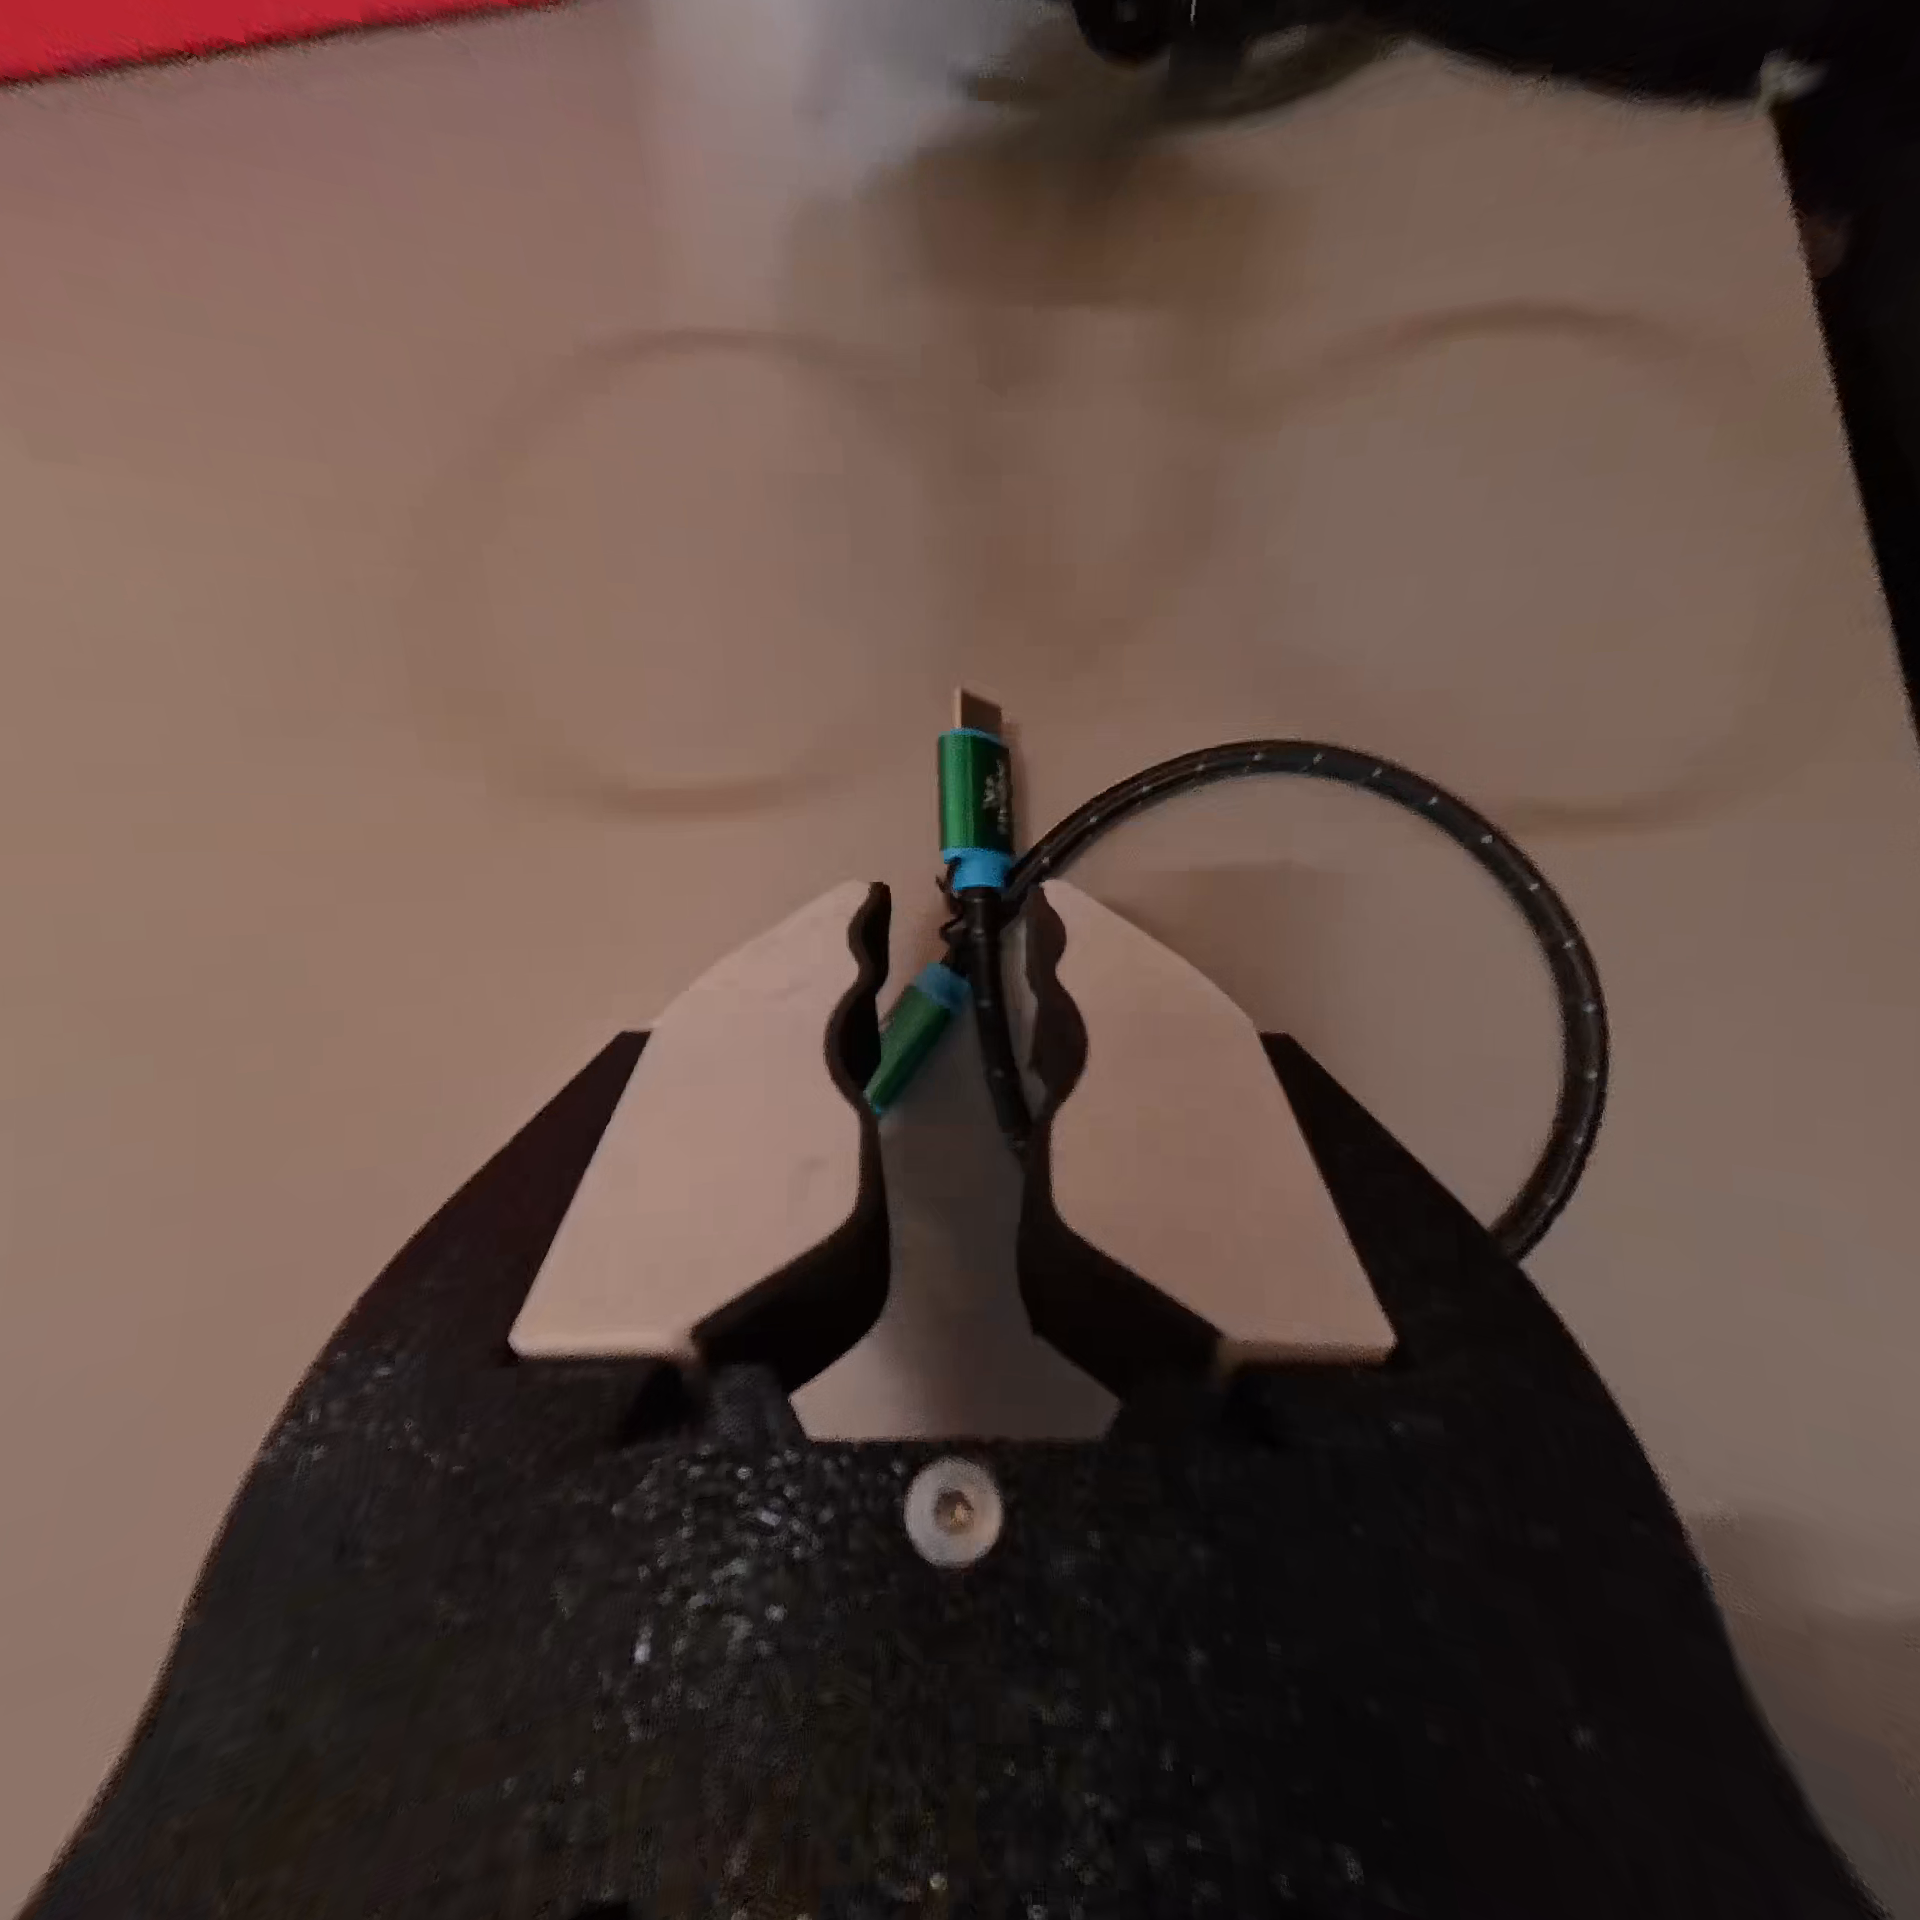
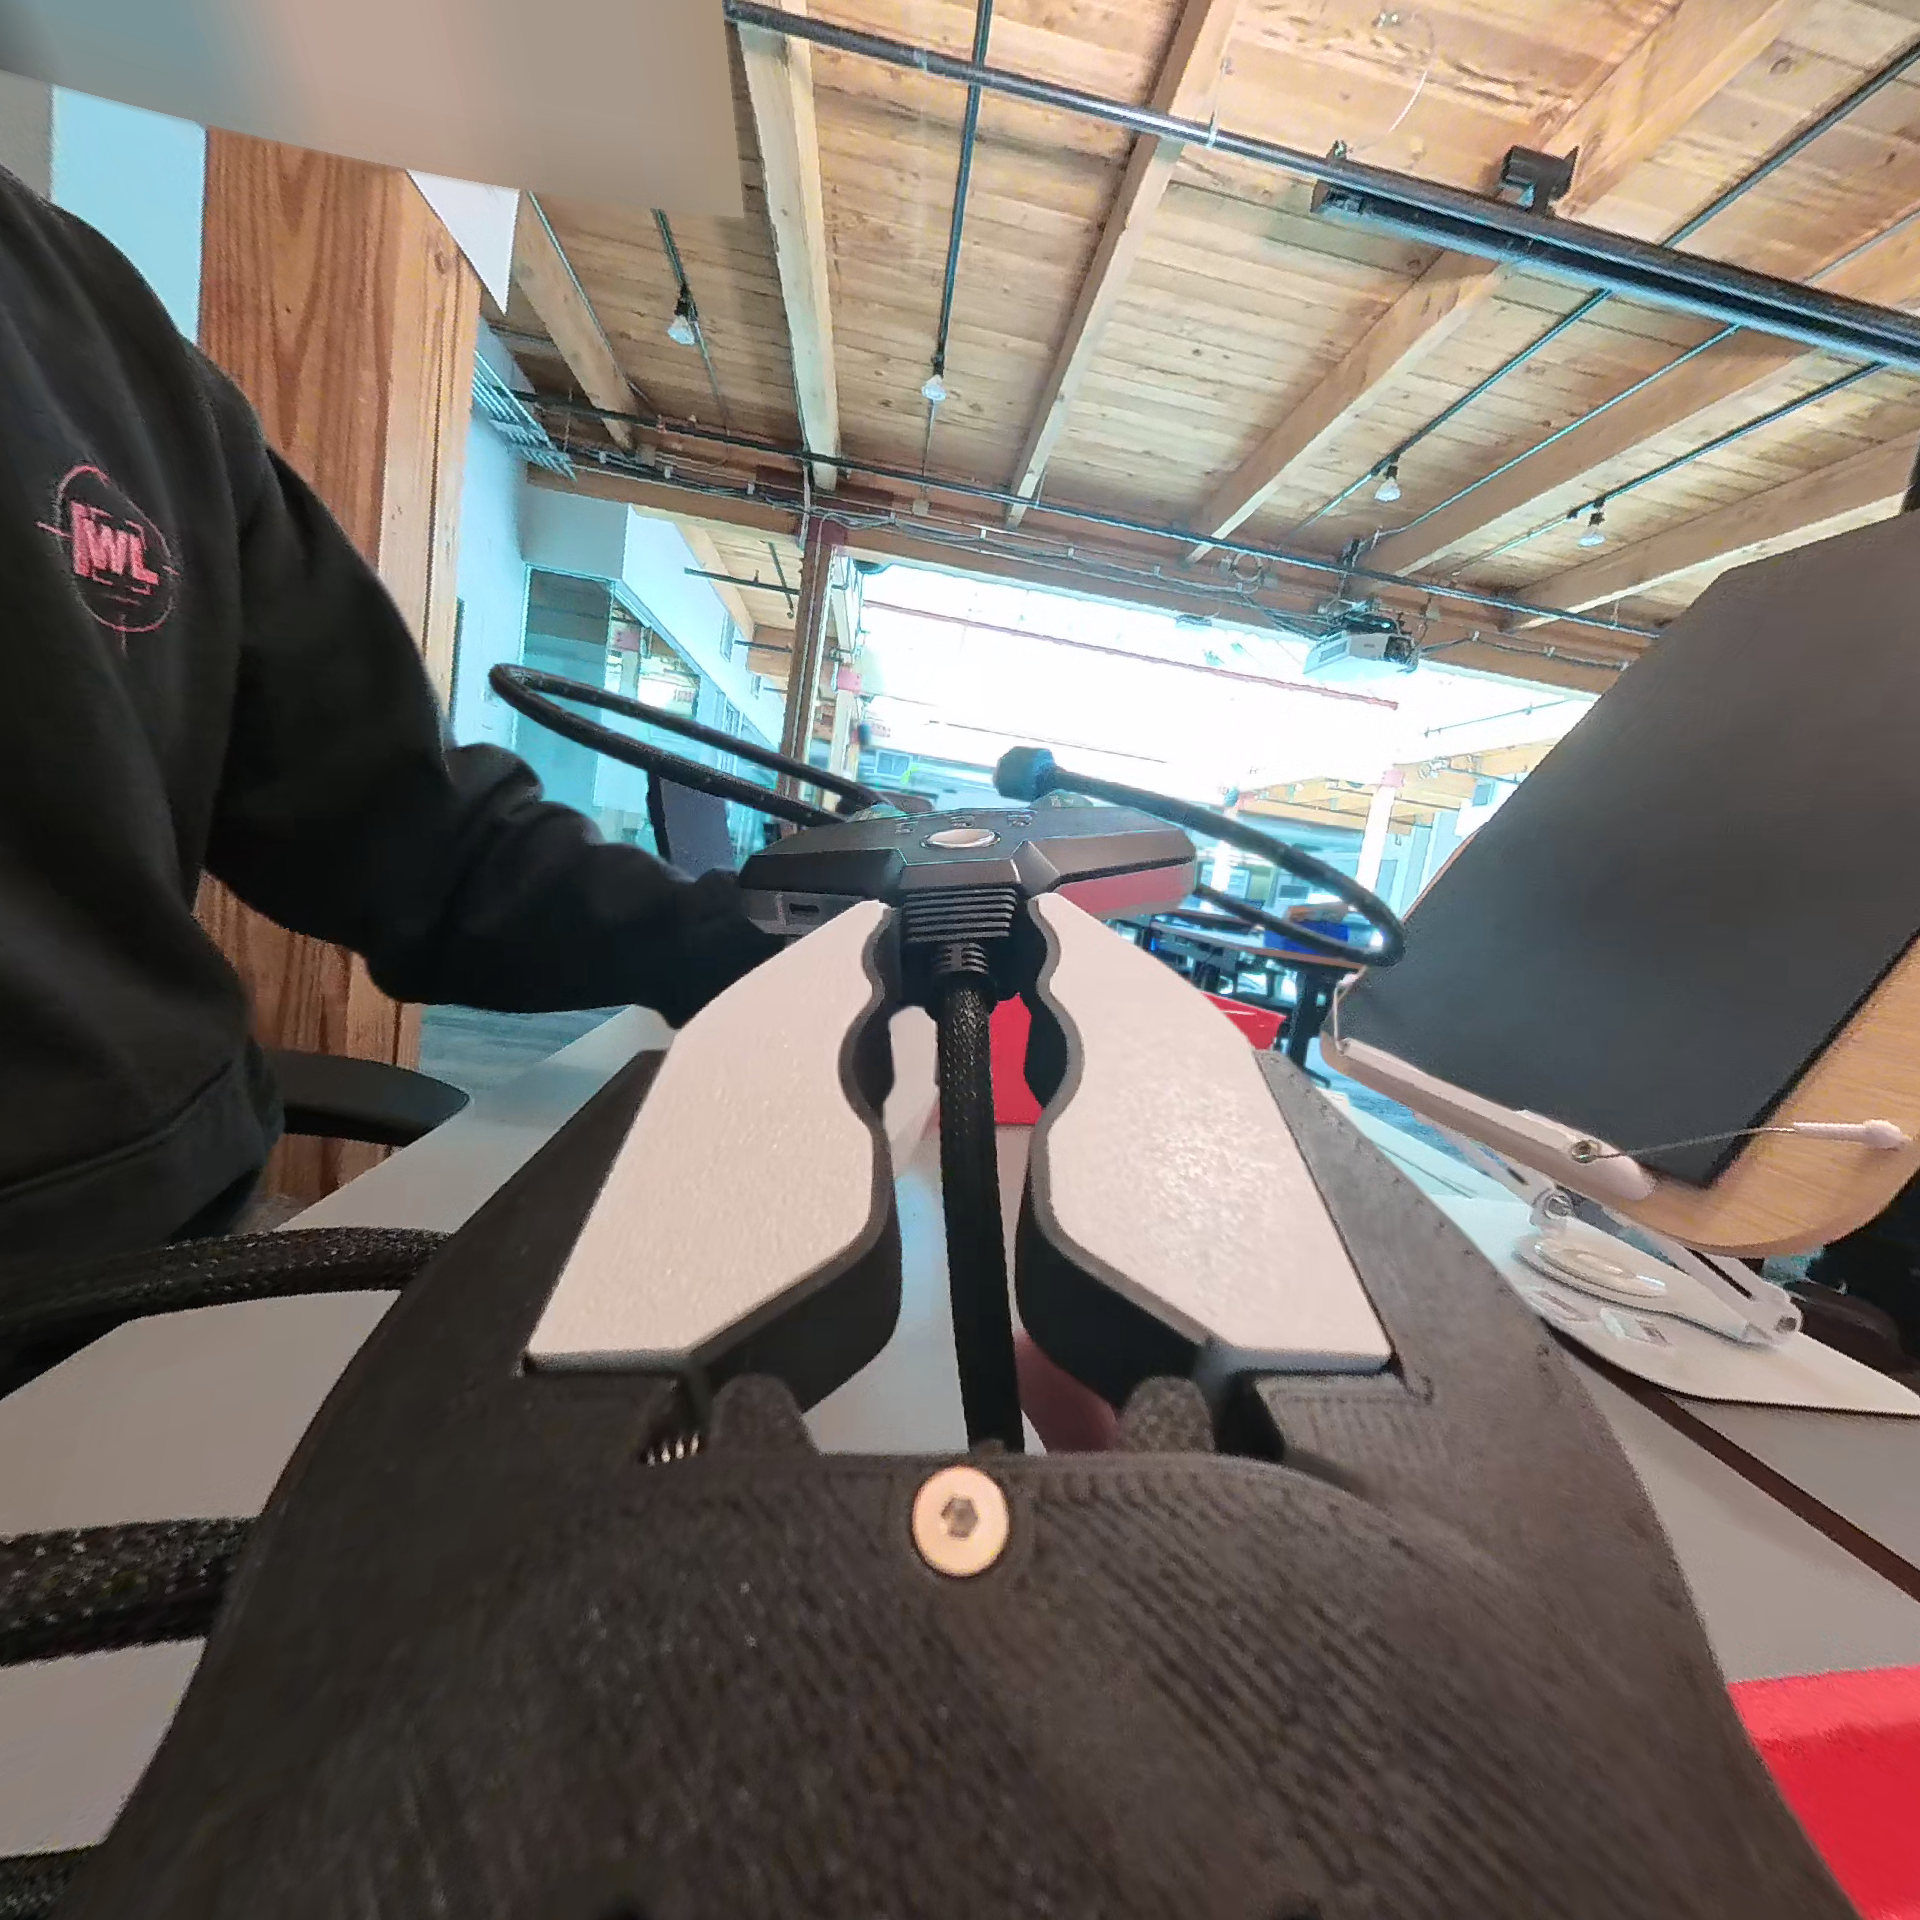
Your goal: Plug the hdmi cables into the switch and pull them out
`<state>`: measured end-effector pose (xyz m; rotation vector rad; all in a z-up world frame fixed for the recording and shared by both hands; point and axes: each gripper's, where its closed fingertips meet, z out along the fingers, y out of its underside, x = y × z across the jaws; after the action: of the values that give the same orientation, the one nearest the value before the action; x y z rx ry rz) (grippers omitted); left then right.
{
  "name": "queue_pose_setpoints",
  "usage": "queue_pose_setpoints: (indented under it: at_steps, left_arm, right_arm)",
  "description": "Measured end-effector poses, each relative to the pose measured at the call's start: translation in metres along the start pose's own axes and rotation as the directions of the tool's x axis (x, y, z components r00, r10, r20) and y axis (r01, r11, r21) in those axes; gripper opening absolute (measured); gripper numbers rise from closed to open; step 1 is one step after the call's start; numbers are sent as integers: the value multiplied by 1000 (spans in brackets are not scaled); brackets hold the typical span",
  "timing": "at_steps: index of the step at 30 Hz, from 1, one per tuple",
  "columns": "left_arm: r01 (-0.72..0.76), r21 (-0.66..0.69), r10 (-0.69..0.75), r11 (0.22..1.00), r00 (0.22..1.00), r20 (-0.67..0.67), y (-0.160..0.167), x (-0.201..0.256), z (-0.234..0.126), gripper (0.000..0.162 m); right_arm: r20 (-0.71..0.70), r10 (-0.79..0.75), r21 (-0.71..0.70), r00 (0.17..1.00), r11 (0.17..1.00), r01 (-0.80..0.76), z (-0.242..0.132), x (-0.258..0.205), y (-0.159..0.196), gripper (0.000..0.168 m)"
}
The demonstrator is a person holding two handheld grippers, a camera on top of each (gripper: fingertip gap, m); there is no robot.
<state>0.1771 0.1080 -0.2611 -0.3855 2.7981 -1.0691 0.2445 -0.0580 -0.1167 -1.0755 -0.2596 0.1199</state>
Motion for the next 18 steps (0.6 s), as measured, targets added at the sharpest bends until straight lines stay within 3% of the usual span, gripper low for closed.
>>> queue_pose_setpoints:
  at_steps: [2, 6, 11, 14, 18]
  left_arm:
    - [-3, 9, 2, 1000, 999, 43, 3, 7, 1, 24]
    - [-71, -141, 96, 987, 980, 175, 25, 0, 16, 21]
    - [-53, -117, 70, 992, 987, 145, 25, -4, 9, 10]
    - [-39, -93, 51, 995, 989, 139, 26, -18, -35, 7]
    - [-105, -133, 147, 985, 920, 364, 6, -57, -131, 7]
  right_arm:
    - [-4, -1, 0, 1000, 1000, 1, -1, 1, -1, 22]
    - [26, 10, -5, 1000, 1000, -10, 3, -4, 2, 21]
    - [42, 17, -12, 999, 1000, -16, 4, -7, 4, 22]
    - [35, 9, -25, 999, 1000, -8, 3, -6, 5, 22]
    - [31, -12, -77, 999, 997, 14, 7, -6, 11, 22]
